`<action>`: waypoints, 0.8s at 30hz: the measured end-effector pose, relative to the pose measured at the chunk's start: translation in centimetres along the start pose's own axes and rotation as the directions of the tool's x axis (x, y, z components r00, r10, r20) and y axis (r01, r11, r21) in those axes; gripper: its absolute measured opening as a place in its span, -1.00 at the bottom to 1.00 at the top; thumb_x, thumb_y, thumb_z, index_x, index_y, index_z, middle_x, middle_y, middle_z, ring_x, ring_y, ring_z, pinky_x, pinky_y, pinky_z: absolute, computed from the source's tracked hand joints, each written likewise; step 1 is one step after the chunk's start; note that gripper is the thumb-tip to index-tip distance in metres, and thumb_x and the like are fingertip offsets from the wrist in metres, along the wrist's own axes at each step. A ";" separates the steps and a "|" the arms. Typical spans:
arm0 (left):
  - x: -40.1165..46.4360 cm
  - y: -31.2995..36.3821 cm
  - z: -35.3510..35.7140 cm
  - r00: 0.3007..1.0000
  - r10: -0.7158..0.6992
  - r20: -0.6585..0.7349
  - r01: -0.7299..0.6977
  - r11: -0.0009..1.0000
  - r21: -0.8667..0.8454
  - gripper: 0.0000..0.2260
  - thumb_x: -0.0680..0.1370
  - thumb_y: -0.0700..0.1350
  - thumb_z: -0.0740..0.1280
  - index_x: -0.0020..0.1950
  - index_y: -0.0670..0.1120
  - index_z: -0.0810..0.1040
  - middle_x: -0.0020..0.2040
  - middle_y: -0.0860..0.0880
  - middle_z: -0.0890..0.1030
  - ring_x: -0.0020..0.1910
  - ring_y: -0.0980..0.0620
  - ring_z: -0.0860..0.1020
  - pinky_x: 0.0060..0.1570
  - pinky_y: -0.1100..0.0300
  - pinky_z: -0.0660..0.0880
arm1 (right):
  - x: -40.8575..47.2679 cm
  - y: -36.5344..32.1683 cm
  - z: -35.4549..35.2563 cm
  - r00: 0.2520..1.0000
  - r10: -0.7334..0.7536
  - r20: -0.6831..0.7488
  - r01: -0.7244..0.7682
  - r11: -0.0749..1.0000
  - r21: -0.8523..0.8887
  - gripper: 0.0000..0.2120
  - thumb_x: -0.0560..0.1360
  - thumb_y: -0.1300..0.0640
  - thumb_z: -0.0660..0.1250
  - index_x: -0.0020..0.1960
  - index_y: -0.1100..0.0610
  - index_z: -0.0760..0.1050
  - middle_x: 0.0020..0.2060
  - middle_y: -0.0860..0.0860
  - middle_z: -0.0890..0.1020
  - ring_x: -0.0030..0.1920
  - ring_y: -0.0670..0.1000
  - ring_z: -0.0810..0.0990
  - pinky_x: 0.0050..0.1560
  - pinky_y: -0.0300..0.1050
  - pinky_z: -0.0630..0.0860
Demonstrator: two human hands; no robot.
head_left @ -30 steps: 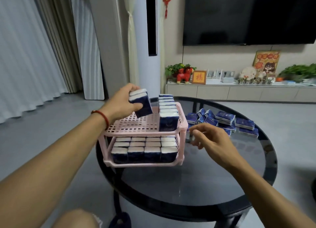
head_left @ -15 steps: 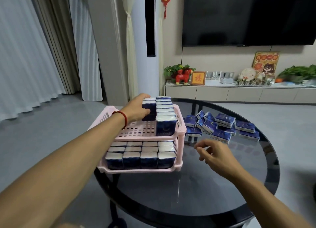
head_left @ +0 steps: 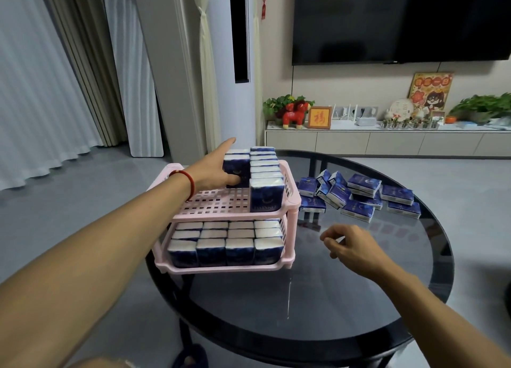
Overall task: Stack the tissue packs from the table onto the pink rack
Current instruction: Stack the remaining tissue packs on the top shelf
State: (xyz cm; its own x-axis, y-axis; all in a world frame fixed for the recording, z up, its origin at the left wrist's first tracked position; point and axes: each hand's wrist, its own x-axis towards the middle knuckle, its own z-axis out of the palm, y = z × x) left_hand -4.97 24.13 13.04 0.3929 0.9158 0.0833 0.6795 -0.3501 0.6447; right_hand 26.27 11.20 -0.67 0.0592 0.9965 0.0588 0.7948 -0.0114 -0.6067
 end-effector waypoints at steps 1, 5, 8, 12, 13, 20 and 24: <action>0.0 -0.1 -0.1 1.000 -0.002 -0.002 0.002 1.000 -0.002 -0.05 0.52 -0.19 0.50 0.68 0.08 -0.08 0.45 -0.09 0.48 0.31 -0.09 0.54 0.29 0.05 0.51 | 0.1 0.1 0.0 1.000 0.003 0.002 -0.003 1.000 0.001 -0.91 0.65 0.08 0.30 0.08 -0.02 0.59 -0.06 -0.09 0.67 -0.17 -0.11 0.69 -0.20 -0.25 0.61; -0.3 0.0 -0.1 1.000 0.011 0.012 -0.011 1.000 -0.002 0.00 0.51 -0.14 0.53 0.68 0.06 -0.14 0.48 -0.08 0.46 0.31 -0.06 0.53 0.23 0.14 0.46 | 0.5 0.3 0.1 1.000 0.008 0.007 -0.008 1.000 -0.005 -0.90 0.65 0.07 0.30 0.09 -0.02 0.60 -0.05 -0.09 0.67 -0.18 -0.10 0.69 -0.20 -0.24 0.62; -0.5 0.1 -0.2 1.000 0.017 0.015 -0.017 1.000 -0.013 -0.01 0.52 -0.15 0.52 0.68 0.03 -0.15 0.45 -0.08 0.47 0.19 0.02 0.52 -0.01 0.34 0.45 | 0.8 0.2 0.2 1.000 0.017 0.012 -0.017 1.000 0.002 -0.90 0.65 0.07 0.30 0.10 -0.01 0.59 -0.03 -0.09 0.66 -0.17 -0.11 0.69 -0.23 -0.28 0.59; -0.9 0.5 -0.3 1.000 0.015 0.009 -0.015 1.000 0.009 -0.01 0.52 -0.15 0.52 0.68 0.02 -0.15 0.47 -0.07 0.44 0.21 0.03 0.48 0.07 0.28 0.42 | 1.1 0.5 0.1 1.000 0.026 0.014 -0.026 1.000 0.010 -0.90 0.65 0.08 0.30 0.11 -0.01 0.60 -0.02 -0.07 0.67 -0.18 -0.11 0.69 -0.19 -0.24 0.62; -1.1 0.8 -0.4 1.000 0.010 0.015 -0.010 1.000 0.007 -0.01 0.53 -0.17 0.51 0.68 0.02 -0.16 0.46 -0.06 0.43 0.22 0.02 0.48 0.06 0.29 0.43 | 1.2 0.6 0.1 0.999 0.029 0.014 -0.029 0.999 0.013 -0.89 0.65 0.08 0.31 0.11 -0.01 0.60 -0.01 -0.06 0.67 -0.16 -0.10 0.69 -0.16 -0.21 0.64; -6.7 4.0 -1.0 0.855 0.110 -0.508 -0.070 0.993 0.096 -0.33 0.55 -0.26 0.41 0.61 -0.04 0.23 0.47 -0.15 0.41 0.43 -0.06 0.41 0.33 -0.03 0.51 | 3.4 3.9 -0.9 0.935 0.148 -0.323 -0.208 0.965 -0.159 -0.52 0.55 0.15 0.36 0.46 0.14 0.43 0.41 0.14 0.48 0.34 0.16 0.49 0.36 0.17 0.47; -13.2 7.0 3.8 0.534 0.392 -0.749 -0.321 0.914 0.249 -0.73 0.48 -0.39 0.32 0.14 -0.17 0.58 0.06 -0.07 0.57 0.05 -0.06 0.54 0.06 0.06 0.54 | 4.7 6.0 -1.5 0.928 0.292 -0.232 -0.348 0.902 -0.255 -0.32 0.63 0.01 0.26 0.65 0.02 0.03 0.65 0.03 0.04 0.62 0.15 0.08 0.50 0.28 0.21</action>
State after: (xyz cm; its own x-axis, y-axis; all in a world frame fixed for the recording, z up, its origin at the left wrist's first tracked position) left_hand -3.05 8.88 13.56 0.0120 0.4997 0.8661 0.6487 -0.6631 0.3735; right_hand 32.23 15.72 -2.87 0.4273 0.9021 0.0608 0.8503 -0.3781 -0.3660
